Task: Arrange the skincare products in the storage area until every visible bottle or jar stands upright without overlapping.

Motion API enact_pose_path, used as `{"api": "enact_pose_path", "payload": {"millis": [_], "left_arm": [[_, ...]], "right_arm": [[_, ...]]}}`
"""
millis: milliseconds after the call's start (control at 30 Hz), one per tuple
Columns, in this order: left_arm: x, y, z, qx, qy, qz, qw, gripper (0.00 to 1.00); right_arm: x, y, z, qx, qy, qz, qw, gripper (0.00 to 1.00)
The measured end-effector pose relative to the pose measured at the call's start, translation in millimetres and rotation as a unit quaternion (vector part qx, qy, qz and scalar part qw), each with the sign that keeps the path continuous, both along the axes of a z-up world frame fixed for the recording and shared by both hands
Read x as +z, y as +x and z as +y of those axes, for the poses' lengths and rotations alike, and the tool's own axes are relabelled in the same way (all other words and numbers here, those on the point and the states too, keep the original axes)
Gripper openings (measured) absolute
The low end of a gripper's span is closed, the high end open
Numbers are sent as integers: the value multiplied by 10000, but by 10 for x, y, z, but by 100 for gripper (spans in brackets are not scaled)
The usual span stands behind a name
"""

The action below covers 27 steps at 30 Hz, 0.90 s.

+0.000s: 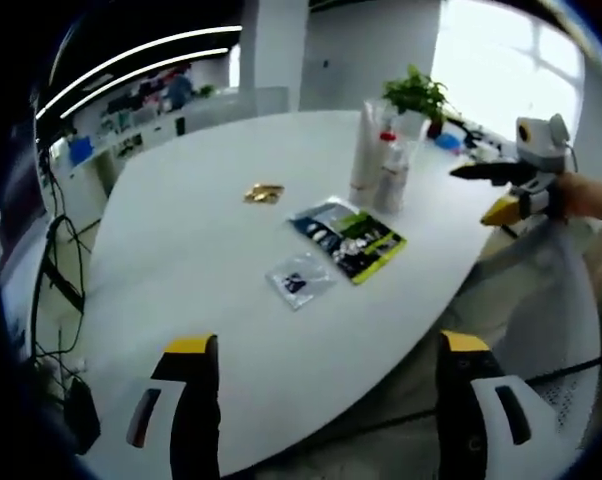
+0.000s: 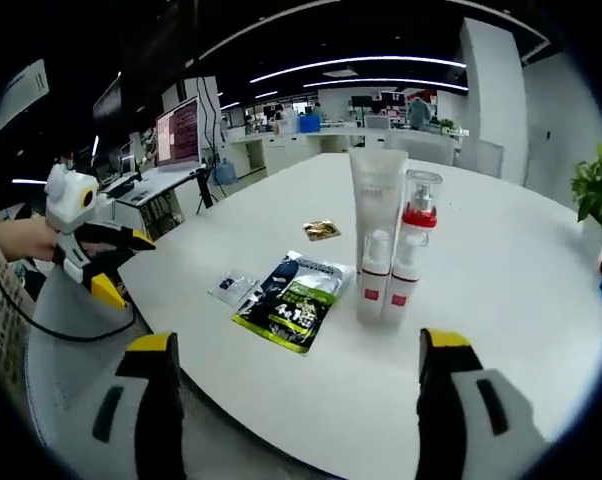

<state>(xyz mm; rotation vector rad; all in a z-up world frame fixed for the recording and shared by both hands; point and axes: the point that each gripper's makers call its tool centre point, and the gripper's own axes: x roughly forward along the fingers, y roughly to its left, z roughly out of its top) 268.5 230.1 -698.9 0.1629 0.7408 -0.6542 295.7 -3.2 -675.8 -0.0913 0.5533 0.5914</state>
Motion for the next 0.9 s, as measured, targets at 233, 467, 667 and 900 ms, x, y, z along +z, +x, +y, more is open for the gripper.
{"api": "enact_pose_path", "payload": {"millis": [233, 467, 667, 900], "left_arm": [[-15, 8, 39, -20, -13, -106, 9999, 85], [-50, -7, 14, -165, 106, -143, 9997, 83], [-78, -16, -28, -199, 55, 9, 9998, 85], [-84, -23, -41, -271, 156, 34, 9995, 84]], "right_arm": [[-23, -3, -1, 3, -41, 11, 10000, 99], [-21, -5, -1, -9, -44, -1, 10000, 99], [-14, 6, -15, -34, -57, -40, 10000, 99], [-10, 8, -18, -26, -113, -79, 9999, 99]]}}
